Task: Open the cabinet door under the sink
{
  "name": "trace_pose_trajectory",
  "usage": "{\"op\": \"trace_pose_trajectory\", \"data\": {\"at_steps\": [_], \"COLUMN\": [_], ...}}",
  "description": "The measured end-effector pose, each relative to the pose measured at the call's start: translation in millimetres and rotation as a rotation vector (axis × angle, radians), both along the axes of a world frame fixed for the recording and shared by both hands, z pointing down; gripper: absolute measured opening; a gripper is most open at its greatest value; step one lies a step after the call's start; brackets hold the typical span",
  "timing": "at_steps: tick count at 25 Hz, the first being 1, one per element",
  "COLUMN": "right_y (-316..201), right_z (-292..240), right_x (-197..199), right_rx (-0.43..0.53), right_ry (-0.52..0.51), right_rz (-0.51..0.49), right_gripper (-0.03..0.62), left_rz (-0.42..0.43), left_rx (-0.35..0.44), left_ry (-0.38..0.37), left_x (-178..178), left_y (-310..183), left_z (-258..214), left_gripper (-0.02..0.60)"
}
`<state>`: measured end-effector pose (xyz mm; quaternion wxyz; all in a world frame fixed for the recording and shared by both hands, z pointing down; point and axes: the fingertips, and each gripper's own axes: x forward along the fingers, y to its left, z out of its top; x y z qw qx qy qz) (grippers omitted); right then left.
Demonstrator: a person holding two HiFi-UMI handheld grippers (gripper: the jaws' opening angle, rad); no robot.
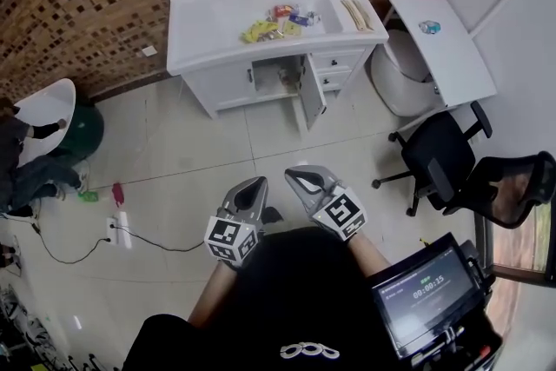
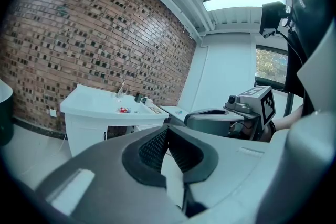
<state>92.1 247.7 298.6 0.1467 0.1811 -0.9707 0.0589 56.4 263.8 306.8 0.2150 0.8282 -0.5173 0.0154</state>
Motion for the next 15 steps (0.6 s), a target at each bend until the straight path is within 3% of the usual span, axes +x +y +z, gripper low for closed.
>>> {"op": "trace_pose_trajectory", "data": {"at_steps": [15], "right_y": [-0.3], "right_z": [3.5], "right_x": [-10.8], "right_rx": [-0.002], "right_ry": [0.012], "right_rz": [-0.022], "right_gripper": [-0.009], "left_rz": [-0.036], "left_rx": [0.0], "left_ry": [0.017], "left_x": [-15.4], "left_y": [0.2], "left_z": [1.6], "left_gripper": [0.017]}}
